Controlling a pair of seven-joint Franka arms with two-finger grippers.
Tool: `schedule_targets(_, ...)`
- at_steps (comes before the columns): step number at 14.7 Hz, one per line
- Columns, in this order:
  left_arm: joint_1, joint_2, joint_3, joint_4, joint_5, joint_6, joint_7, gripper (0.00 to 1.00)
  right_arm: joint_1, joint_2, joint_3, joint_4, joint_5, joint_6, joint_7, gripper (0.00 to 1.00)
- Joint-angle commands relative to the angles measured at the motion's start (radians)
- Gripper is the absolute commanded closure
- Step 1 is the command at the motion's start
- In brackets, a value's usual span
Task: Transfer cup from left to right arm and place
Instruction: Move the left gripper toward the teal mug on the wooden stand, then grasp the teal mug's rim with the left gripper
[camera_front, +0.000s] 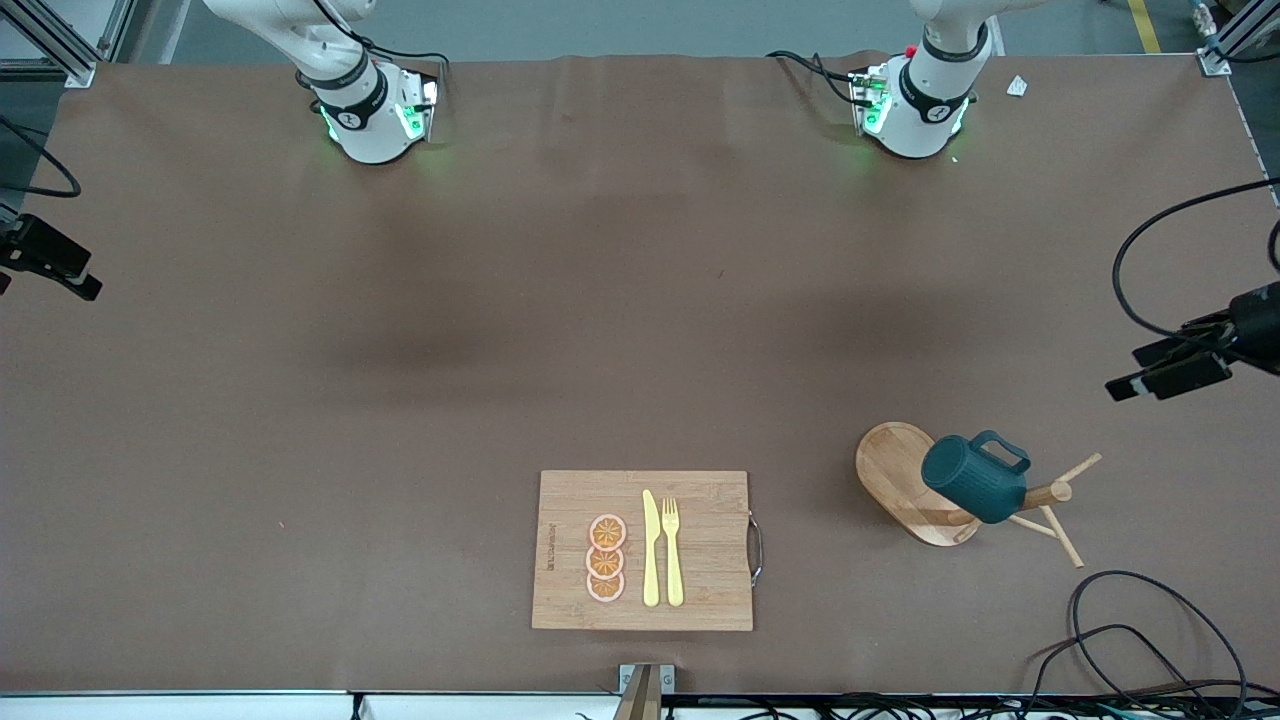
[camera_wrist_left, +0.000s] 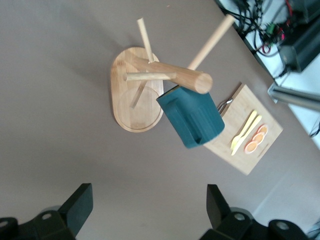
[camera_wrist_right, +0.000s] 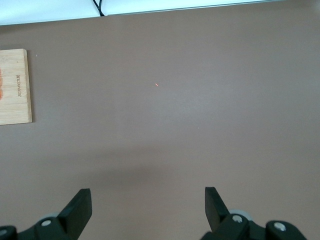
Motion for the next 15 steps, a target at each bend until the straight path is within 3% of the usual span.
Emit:
schedule_targets(1,-0.017,0.008,-0.012,-0.02,-0.024,0.05,-0.144,0.0,-0.024,-0.013,0.017,-0.015,0.001,0.002,-0.016,0.0)
schedule_targets(8,-0.128,0.051,-0.015,-0.097,-0.003,0.247,-0.332,0.0,-0.024,-0.013,0.017,-0.016,0.001,0.002,-0.016,0.0)
schedule_targets(15,-0.152,0.124,-0.019,-0.098,-0.016,0.316,-0.404,0.0,-0.024,-0.013,0.017,-0.016,0.001,0.002,-0.016,0.0)
